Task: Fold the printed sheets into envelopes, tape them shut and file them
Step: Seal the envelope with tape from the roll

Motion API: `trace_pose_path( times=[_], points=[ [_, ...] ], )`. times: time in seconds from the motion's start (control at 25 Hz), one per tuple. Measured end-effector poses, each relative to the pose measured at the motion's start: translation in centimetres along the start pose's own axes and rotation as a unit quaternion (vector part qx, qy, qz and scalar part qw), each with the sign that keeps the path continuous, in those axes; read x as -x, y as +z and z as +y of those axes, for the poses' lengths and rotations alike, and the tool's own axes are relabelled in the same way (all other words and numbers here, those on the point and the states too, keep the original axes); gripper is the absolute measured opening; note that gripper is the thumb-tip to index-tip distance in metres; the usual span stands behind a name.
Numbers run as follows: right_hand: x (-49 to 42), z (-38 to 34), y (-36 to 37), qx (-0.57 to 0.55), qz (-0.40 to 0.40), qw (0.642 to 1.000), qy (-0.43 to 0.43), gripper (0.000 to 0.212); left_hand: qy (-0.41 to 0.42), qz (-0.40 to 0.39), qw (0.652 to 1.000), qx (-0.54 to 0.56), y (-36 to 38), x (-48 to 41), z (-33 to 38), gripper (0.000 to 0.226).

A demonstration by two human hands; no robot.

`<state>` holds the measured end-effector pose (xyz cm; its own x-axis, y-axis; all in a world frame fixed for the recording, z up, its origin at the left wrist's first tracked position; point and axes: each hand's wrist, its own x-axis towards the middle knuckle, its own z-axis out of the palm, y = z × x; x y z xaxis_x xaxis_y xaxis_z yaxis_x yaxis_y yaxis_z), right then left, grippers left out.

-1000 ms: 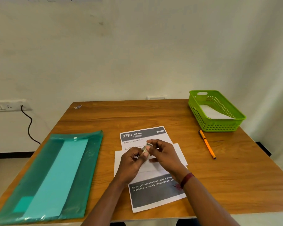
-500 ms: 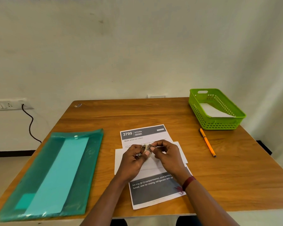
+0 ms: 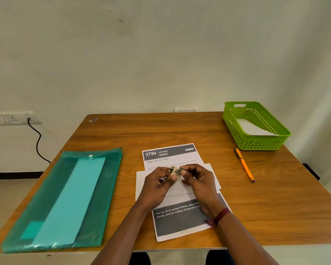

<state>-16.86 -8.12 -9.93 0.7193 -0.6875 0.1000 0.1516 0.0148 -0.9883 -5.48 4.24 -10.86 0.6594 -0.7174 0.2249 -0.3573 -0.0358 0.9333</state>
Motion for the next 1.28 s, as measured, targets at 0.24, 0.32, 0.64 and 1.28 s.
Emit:
trace_pose_path(
  times=[0.24,0.32,0.64,1.28],
  points=[
    [0.0,-0.3,-0.5,-0.123,0.008,0.992,0.04,0.01,-0.012,0.009,1.0,0.015,0.0,0.1,0.1,0.033],
    [0.2,-0.1,-0.6,-0.127,0.007,0.991,0.038,0.015,-0.011,0.015,1.0,0.009,0.0,0.1,0.0,0.023],
    [0.2,0.6,-0.9,-0.115,0.028,0.993,0.018,0.02,-0.063,0.085,0.994,0.008,-0.6,-1.4,0.5,0.016],
    [-0.2,1.4,-1.0,-0.053,0.049,0.997,0.03,0.016,-0.069,0.081,0.861,-0.497,-10.5,-13.2,-0.7,0.019]
  ],
)
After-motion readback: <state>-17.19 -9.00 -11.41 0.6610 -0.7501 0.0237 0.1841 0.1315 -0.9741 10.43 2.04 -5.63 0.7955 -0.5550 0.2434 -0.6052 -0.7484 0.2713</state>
